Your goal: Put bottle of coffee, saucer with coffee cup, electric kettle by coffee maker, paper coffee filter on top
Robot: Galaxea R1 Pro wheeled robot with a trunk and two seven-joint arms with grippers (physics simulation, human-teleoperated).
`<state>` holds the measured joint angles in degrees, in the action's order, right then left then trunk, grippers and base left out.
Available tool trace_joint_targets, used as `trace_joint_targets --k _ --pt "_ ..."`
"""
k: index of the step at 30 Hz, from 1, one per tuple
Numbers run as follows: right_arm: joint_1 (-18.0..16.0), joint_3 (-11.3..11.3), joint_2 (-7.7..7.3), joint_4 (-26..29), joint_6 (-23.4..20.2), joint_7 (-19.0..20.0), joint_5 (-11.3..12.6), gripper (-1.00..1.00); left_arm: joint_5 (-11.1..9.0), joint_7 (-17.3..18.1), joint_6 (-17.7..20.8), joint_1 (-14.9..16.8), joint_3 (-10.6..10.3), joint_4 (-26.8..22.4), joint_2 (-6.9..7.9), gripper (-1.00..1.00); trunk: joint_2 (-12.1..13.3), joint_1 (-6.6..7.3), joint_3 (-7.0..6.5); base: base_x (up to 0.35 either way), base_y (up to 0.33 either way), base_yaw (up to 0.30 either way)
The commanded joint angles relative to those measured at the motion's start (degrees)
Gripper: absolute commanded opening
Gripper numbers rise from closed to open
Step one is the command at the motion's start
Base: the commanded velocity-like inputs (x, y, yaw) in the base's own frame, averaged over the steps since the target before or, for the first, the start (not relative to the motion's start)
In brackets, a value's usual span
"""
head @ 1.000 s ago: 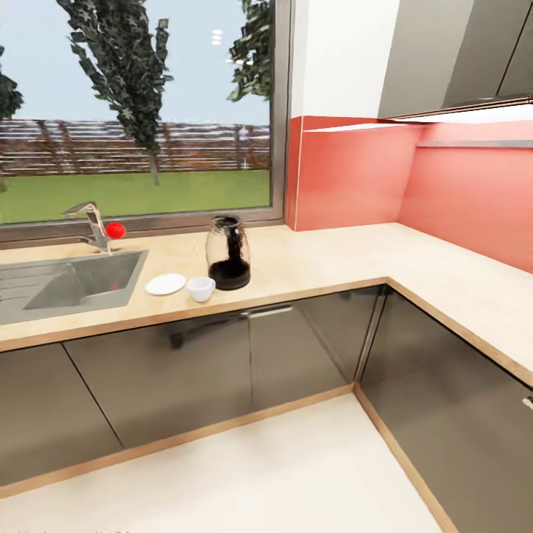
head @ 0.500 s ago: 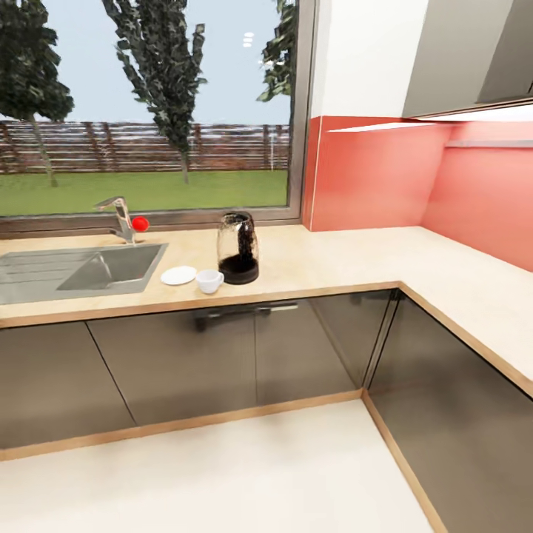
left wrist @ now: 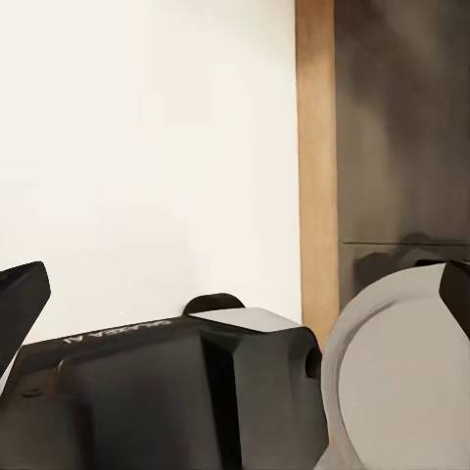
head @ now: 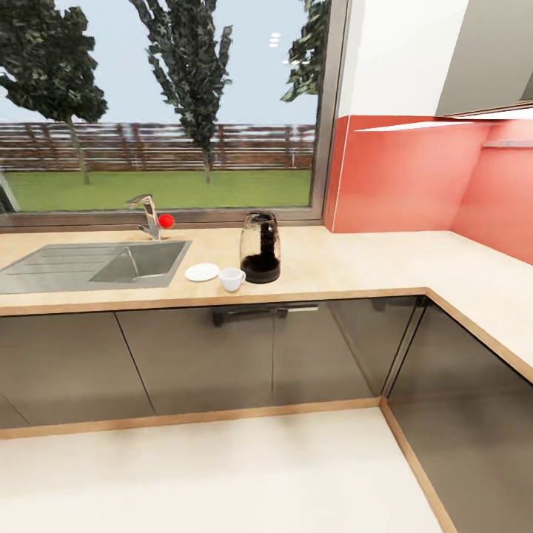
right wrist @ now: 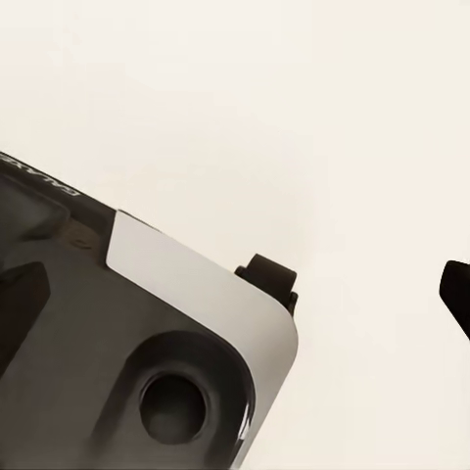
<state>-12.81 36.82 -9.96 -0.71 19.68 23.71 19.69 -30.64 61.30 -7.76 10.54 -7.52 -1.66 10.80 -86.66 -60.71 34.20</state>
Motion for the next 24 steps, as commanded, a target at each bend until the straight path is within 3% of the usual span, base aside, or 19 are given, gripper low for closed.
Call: trace_joint_targets --k 1,11,12,16,17,21,24 --pt "0.0 0.3 -0.02 -0.1 0.1 0.3 0.6 1.00 -0.3 0.0 -0.6 0.0 -0.5 0.0 0.01 1.00 0.0 0.00 0.05 0.000 0.000 0.012" --pt "-0.1 -0.2 -0.13 0.0 0.1 0.3 0.9 1.00 -0.3 0.0 -0.5 0.1 -0.4 0.1 0.03 1.00 0.0 0.00 0.05 0.000 0.000 0.003" --pt "-2.3 -0.3 -0.45 7.1 0.1 -0.1 1.0 1.00 -0.3 -3.0 -0.5 0.0 -0.4 0.1 0.01 1.00 0.0 0.00 0.05 0.000 0.000 0.000" --pt "-4.8 -0.3 -0.39 17.2 -0.5 -4.0 1.0 1.00 -0.3 -3.8 -0.5 0.1 -0.4 0.1 0.02 1.00 0.0 0.00 0.05 0.000 0.000 0.000" --pt "-5.2 -0.3 -0.36 22.6 -1.1 -5.4 0.9 1.00 -0.3 -3.8 -0.5 0.0 -0.4 0.1 0.01 1.00 0.0 0.00 0.05 0.000 0.000 0.000" --pt "-5.5 -0.3 -0.39 29.9 -3.7 -6.2 0.9 1.00 -0.3 -3.9 -0.5 0.0 -0.4 0.1 0.01 1.00 0.0 0.00 0.05 0.000 0.000 0.000" --pt "-5.7 -0.3 -0.43 38.0 -8.6 -6.6 0.9 1.00 -0.3 -3.9 -0.5 0.1 -0.4 0.1 0.01 1.00 0.0 0.00 0.05 0.000 0.000 0.000"
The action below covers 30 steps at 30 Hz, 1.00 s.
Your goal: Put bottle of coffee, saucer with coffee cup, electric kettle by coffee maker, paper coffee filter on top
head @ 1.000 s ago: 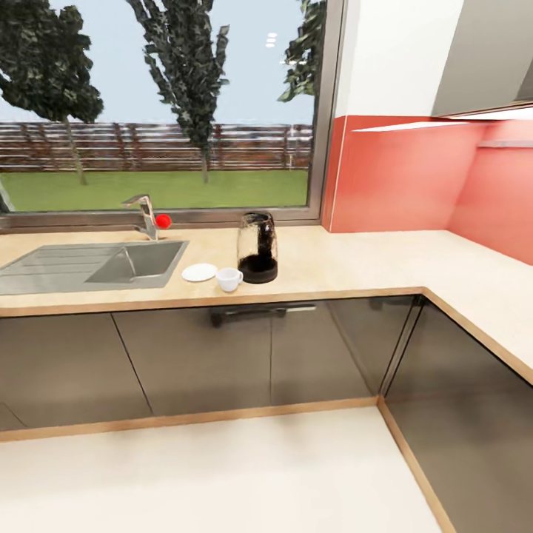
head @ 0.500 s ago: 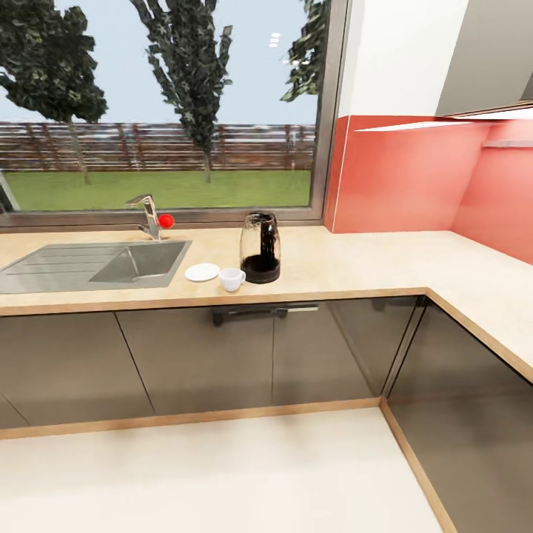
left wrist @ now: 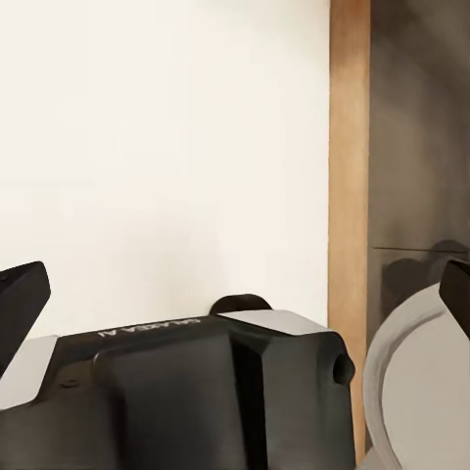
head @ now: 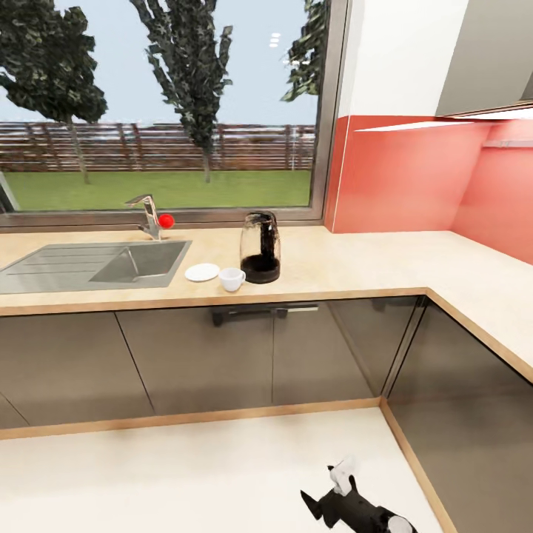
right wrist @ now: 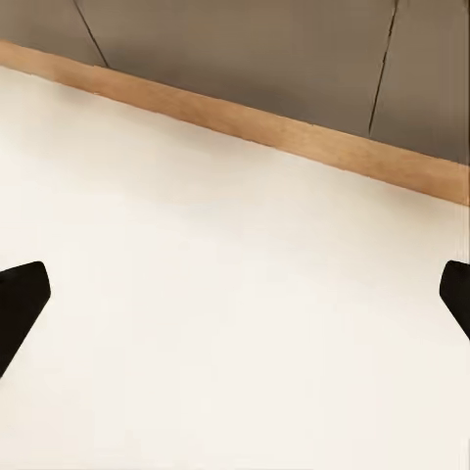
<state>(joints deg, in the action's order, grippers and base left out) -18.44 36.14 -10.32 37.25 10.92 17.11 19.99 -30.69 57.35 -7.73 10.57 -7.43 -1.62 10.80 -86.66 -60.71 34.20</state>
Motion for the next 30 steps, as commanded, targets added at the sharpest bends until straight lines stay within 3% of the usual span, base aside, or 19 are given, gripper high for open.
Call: trace_joint_targets --k 1,6,11,12,13,18,19,23,25,26,30 --pt "-0.1 0.3 -0.08 2.2 -1.2 0.0 0.6 1.00 -0.3 0.1 -0.5 0.0 -0.5 0.0 0.01 1.00 0.0 0.00 0.06 0.000 0.000 0.000" --pt "-0.2 0.3 -0.18 15.0 -9.9 -0.1 0.5 1.00 -0.3 0.0 -0.5 0.1 -0.4 0.1 0.01 1.00 0.0 0.00 0.06 0.000 0.000 0.000" --pt "-0.8 -0.3 -0.21 24.4 -16.9 -0.2 0.4 1.00 -0.3 0.0 -0.5 0.1 -0.4 0.1 0.01 1.00 0.0 0.00 0.06 0.000 0.000 0.000" --pt "-1.2 -1.0 -0.21 26.2 -18.2 -0.2 0.4 1.00 -0.3 0.0 -0.5 0.0 -0.4 0.1 0.01 1.00 0.0 0.00 0.06 0.000 0.000 0.000" --pt "-2.2 -3.3 -0.22 29.1 -20.7 -0.1 0.5 1.00 -0.3 0.0 -0.4 0.0 -0.4 0.1 0.01 1.00 0.0 0.00 0.06 0.000 0.000 0.000" --pt "-5.9 -10.6 -0.16 34.0 -27.8 1.0 0.6 1.00 -0.4 0.0 -0.4 0.0 -0.4 0.1 0.01 1.00 0.0 0.00 0.06 0.000 0.000 0.000" --pt "-8.0 -12.7 -0.17 35.7 -30.6 2.0 0.6 1.00 -0.4 0.0 -0.4 0.1 -0.4 0.1 0.01 1.00 0.0 0.00 0.06 0.000 0.000 0.000" --pt "-12.6 -15.6 -0.20 38.1 -35.8 3.8 0.5 1.00 -0.4 0.0 -0.4 0.0 -0.2 0.1 0.01 1.00 0.0 0.00 0.06 0.000 0.000 0.000" --pt "-16.7 -17.8 -0.21 38.9 -39.5 4.5 0.4 1.00 -0.5 0.0 -0.4 0.0 0.7 0.1 0.01 1.00 0.0 0.00 0.06 0.000 0.000 0.000" --pt "-23.6 -20.8 -0.45 39.4 -45.9 4.9 0.3 1.00 -0.6 0.0 -0.4 0.0 3.0 0.1 0.01 1.00 0.0 0.00 0.06 0.000 0.000 0.000" --pt "-31.0 -22.0 -0.94 38.6 -51.1 4.8 -0.7 1.00 -0.7 0.0 -0.3 0.0 4.0 0.1 0.01 1.00 0.0 0.00 0.06 0.000 0.000 0.000"
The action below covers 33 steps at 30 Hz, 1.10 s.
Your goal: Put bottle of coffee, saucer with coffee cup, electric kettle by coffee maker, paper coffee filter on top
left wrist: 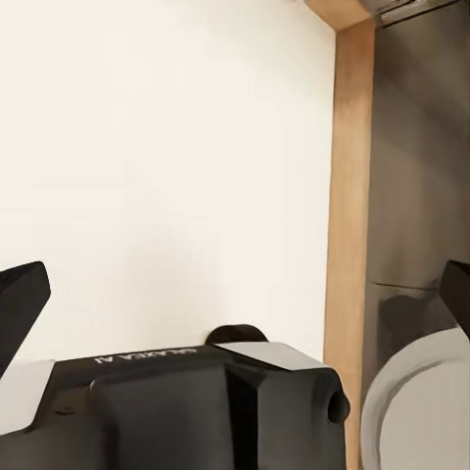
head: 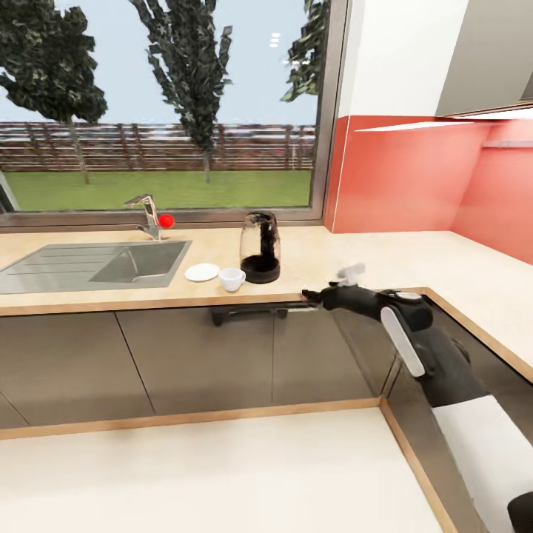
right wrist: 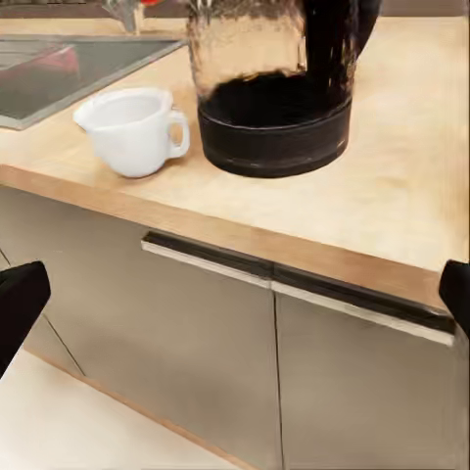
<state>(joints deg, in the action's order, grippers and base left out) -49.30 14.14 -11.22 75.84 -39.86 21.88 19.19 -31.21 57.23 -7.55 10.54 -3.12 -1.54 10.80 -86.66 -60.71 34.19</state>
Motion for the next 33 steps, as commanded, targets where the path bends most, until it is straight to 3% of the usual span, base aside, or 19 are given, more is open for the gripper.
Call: trace_joint_targets --k 1,5,11,19,21,22,33 --pt "-2.4 -0.2 -0.42 -0.6 -1.4 0.0 -0.7 1.00 -0.2 0.1 -0.5 0.0 -0.2 0.0 0.01 1.00 0.0 0.00 0.06 0.000 0.000 0.000" --pt "-10.0 -0.5 -2.46 -2.5 -3.3 0.1 -4.4 1.00 -0.2 0.0 -0.5 0.1 0.1 0.1 0.01 1.00 0.0 0.00 0.06 0.000 0.000 0.000" --pt "-12.0 -0.5 -5.39 -2.8 -3.6 0.3 -5.2 1.00 -0.2 0.0 -0.4 0.1 0.1 0.0 0.01 1.00 0.0 0.00 0.06 0.126 -0.108 0.000" --pt "-12.0 -0.3 -5.91 -2.9 -4.6 0.4 -5.1 1.00 -0.2 0.1 -0.4 0.0 0.1 0.0 0.01 1.00 0.0 0.00 0.06 0.250 -0.201 0.000" --pt "-12.0 -0.3 -5.91 -3.0 -7.2 0.4 -5.1 1.00 -0.2 0.1 -0.4 0.0 0.1 0.0 0.01 1.00 0.0 0.00 0.06 0.258 -0.201 0.000" --pt "-12.0 -0.3 -5.87 -3.0 -11.0 0.4 -5.1 1.00 -0.2 0.1 -0.4 0.1 0.1 0.0 0.01 1.00 0.0 0.00 0.06 0.259 -0.199 0.000" --pt "-12.0 -0.2 -5.83 -3.1 -12.4 0.4 -5.1 1.00 -0.2 0.1 -0.4 0.0 0.1 0.0 0.01 1.00 0.0 0.00 0.06 0.259 -0.199 0.000"
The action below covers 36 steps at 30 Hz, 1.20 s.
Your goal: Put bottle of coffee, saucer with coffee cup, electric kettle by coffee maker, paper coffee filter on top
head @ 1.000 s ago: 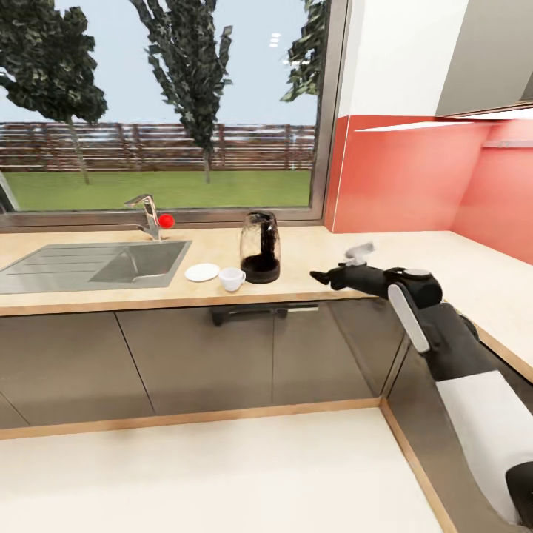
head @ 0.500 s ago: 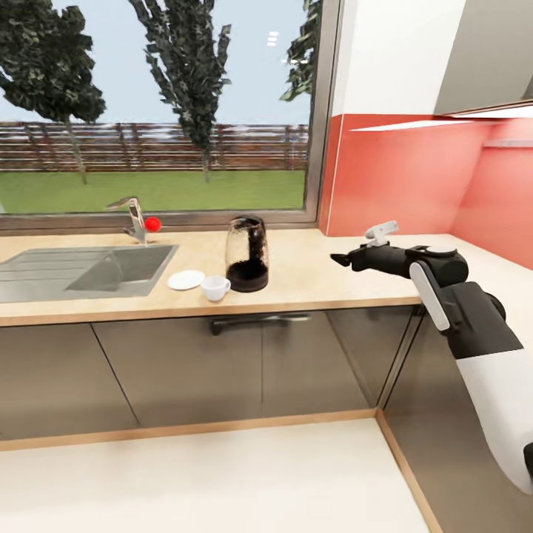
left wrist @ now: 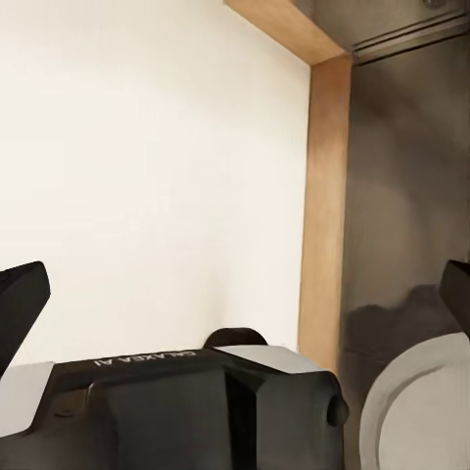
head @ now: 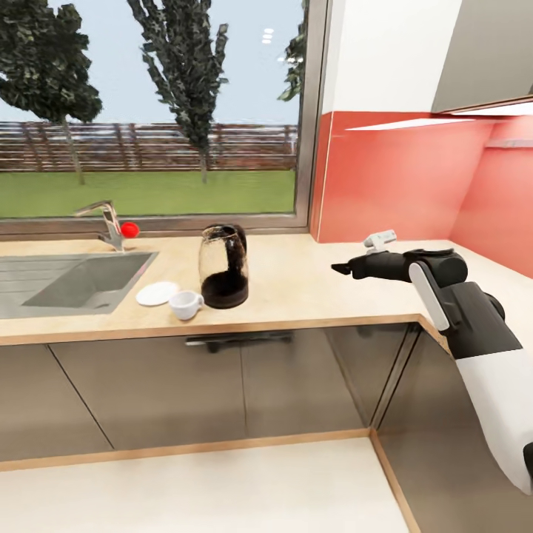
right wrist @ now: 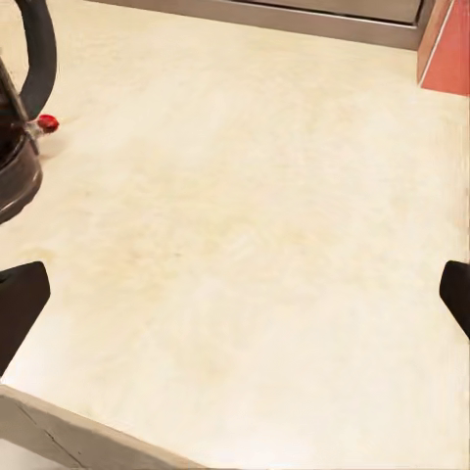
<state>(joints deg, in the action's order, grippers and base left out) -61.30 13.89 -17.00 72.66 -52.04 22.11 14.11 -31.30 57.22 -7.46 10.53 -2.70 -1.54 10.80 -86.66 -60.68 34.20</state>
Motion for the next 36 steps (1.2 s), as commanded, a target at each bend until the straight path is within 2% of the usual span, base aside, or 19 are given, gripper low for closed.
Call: trace_joint_targets --k 1,10,22,36 --pt "0.0 0.1 -0.05 0.0 -0.2 0.1 0.0 1.00 -0.1 0.1 -0.5 0.0 -0.3 0.0 0.01 1.00 0.0 -0.02 0.06 0.259 -0.199 0.000" --pt "0.0 0.0 -0.05 0.0 -0.2 0.1 0.0 1.00 -0.1 0.1 -0.5 0.0 -0.3 0.0 0.03 1.00 0.0 -0.02 0.02 0.160 -0.123 0.018" --pt "0.0 0.1 -0.05 0.0 -0.3 0.1 0.0 1.00 -0.2 0.1 -0.5 0.0 -0.3 0.0 0.02 1.00 0.0 -0.02 -0.40 0.011 -0.026 0.224" --pt "0.0 0.4 0.03 0.0 -0.2 0.1 0.0 1.00 -0.2 0.1 -0.5 0.0 -0.3 0.0 0.03 1.00 0.0 -0.02 -0.49 0.050 -0.210 0.127"
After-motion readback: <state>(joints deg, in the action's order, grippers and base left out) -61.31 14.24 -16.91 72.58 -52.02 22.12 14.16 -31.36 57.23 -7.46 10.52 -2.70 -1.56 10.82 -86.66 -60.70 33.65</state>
